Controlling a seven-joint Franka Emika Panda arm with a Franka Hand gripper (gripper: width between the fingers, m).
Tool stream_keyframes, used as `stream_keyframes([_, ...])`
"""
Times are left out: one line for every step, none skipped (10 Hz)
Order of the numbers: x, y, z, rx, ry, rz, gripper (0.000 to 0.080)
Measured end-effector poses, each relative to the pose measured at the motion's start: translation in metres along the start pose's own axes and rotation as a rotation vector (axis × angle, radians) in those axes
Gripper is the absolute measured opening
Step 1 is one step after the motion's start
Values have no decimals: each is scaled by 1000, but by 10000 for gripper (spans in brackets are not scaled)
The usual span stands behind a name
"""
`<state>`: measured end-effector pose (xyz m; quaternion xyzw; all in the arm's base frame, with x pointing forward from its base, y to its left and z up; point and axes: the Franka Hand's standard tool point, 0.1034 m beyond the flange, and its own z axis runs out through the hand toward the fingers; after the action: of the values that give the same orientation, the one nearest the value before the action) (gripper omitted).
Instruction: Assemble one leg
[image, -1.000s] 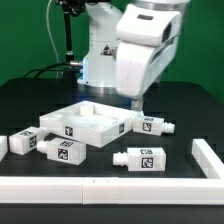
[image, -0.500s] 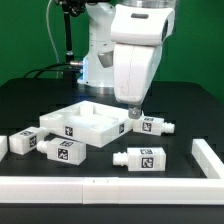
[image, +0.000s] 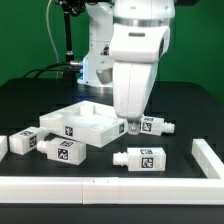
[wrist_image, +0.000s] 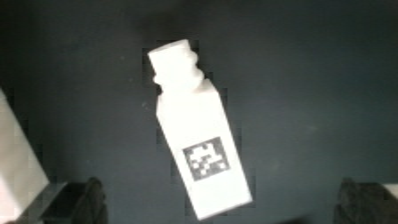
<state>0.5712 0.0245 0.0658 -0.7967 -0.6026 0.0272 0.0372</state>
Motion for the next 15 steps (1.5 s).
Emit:
stream_keyframes([0,-1,10,6,1,1,650])
stream_keyframes([-1,-3,17,14,1,2,650])
stream_keyframes([0,-4,27,23,2,3,650])
stream_keyframes([2,-6,37,37,1,9,650])
stream_keyframes([8,-10,42,46,1,18,650])
stream_keyframes([14,-15,48,56,-2,26,650])
stream_keyframes([14,-16,52,59,-1,24,650])
stream_keyframes([11,-15,53,55,0,29,650])
stream_keyframes([12,-14,53,54,1,29,602])
stream_keyframes([12,-14,53,54,1,30,602])
stream_keyframes([11,-14,53,54,1,30,427])
stream_keyframes([11,-14,53,54,1,30,427])
stream_keyframes([12,-14,52,53,1,30,287])
stream_keyframes([12,-13,51,51,1,32,287])
stream_keyframes([16,-13,37,31,0,112,287])
